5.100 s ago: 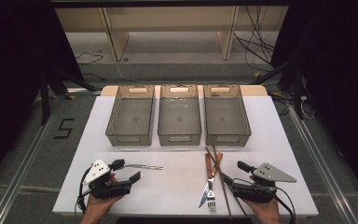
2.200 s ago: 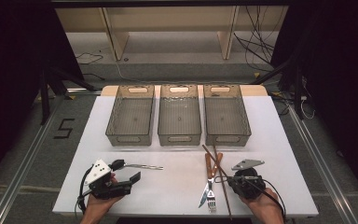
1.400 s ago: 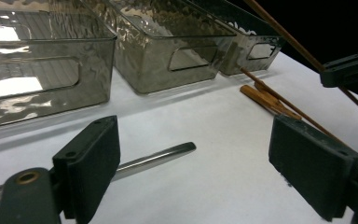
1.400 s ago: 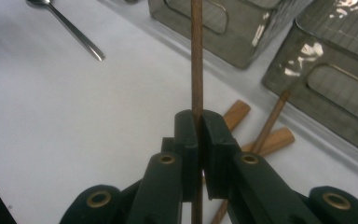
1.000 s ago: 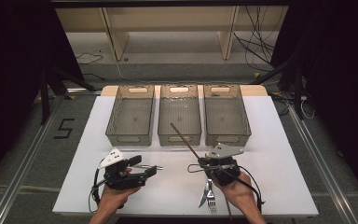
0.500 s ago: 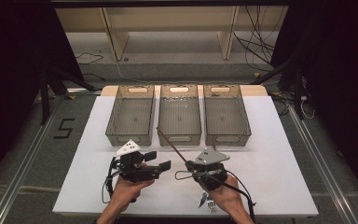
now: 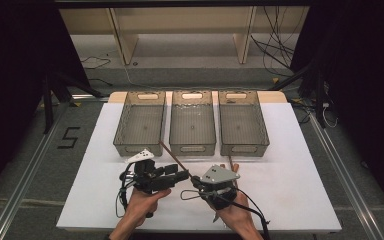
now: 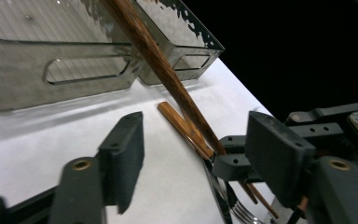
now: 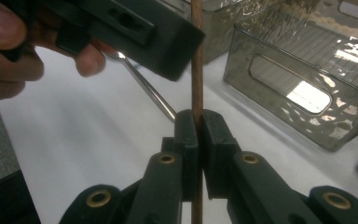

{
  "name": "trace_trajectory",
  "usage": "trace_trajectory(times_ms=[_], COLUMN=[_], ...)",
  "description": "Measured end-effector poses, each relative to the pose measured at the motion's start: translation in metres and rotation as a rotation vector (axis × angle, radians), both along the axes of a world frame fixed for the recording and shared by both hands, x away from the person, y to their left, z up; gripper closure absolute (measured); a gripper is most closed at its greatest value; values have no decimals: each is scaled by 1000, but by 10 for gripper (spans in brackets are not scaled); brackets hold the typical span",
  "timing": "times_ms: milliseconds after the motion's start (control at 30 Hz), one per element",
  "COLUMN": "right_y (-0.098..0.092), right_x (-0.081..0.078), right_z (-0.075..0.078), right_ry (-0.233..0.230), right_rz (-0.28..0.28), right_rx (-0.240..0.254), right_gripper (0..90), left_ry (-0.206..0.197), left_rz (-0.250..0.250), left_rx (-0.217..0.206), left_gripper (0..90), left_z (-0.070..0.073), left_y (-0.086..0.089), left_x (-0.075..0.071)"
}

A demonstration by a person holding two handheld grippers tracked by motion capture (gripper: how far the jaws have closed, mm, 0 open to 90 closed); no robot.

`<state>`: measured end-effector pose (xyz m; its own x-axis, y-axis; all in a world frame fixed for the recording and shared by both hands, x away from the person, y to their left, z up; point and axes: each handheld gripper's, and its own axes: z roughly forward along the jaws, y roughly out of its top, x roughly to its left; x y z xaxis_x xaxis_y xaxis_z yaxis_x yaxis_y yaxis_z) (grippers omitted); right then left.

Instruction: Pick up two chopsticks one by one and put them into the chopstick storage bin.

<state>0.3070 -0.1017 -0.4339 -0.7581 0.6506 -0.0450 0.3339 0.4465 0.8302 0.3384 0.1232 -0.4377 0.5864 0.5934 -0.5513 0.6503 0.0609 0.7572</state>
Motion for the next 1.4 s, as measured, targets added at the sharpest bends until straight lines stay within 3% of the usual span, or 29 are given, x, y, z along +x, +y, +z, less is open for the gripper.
trace_trajectory(times_ms=[33,367,633,867,933,967,1000,1033,1133,1400], right_y=[1,2,2,1,1,0,0,-2,-5,-27], right_x=[-1,-3,-4,-5,-5,-5,-5,-5,-6,0], right_z=[0,-1,-2,-1,-2,-1,-1,0,2,3], right_ry=[-5,-8,-11,-10,-10,-3,-3,1,-4,33], right_rz=[4,10,10,15,17,26,26,49,56,22], right_rx=[4,16,24,42,45,44,44,68,68,71], right_gripper=[859,859,859,854,847,790,790,719,697,453], left_ry=[3,24,48,85,82,69,60,63,50,27], left_rz=[2,12,-35,-84,-90,-80,-74,-71,-60,-47], left_rx=[-6,-46,-98,-198,-189,-173,-163,-170,-161,-123], left_gripper=[440,619,744,824,839,842,842,842,843,843], left_z=[0,-2,-5,-6,-4,-3,-2,-1,2,20], left_y=[0,2,3,8,7,7,8,10,17,42], left_x=[1,4,7,10,9,8,8,9,11,20])
